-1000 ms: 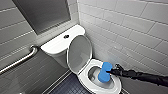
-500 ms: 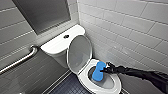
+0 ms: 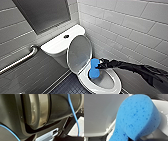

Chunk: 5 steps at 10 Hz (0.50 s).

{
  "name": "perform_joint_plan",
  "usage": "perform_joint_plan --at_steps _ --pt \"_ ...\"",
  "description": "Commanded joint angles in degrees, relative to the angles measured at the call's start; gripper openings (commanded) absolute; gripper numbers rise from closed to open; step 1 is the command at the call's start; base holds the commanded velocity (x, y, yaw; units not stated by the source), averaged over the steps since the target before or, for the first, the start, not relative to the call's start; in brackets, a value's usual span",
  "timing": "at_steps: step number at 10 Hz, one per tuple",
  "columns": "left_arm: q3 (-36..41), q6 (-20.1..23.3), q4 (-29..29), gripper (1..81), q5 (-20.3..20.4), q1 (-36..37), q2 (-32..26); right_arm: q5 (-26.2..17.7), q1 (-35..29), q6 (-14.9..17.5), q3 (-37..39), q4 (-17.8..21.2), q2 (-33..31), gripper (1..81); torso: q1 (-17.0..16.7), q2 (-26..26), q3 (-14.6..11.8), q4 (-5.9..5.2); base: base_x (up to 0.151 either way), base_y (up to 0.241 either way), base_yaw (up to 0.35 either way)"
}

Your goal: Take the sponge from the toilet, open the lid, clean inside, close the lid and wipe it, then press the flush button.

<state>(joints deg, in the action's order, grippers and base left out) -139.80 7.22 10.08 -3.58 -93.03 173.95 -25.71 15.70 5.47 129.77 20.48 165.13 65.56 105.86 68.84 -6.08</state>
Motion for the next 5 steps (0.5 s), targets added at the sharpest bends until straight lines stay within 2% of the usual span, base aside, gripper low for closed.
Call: perform_joint_plan --at_steps 1,4,5 --pt "0.76 0.08 0.11 81.1 -5.47 -2.29 0.09 -3.21 -7.39 -0.20 2.66 -1.06 1.98 1.0 0.00 0.00 0.00 0.00 0.000 0.000 0.000" --pt "0.84 -0.01 -0.33 81.1 -5.47 -2.30 -0.26 0.57 -5.63 -0.64 7.94 0.52 2.42 1.0 0.00 0.00 0.00 0.00 0.000 0.000 0.000" --pt "0.76 0.08 -0.33 81.1 -5.47 -2.47 -0.35 2.15 -4.93 -2.56 7.51 2.71 0.59 1.0 0.00 0.00 0.00 0.00 0.000 0.000 0.000"
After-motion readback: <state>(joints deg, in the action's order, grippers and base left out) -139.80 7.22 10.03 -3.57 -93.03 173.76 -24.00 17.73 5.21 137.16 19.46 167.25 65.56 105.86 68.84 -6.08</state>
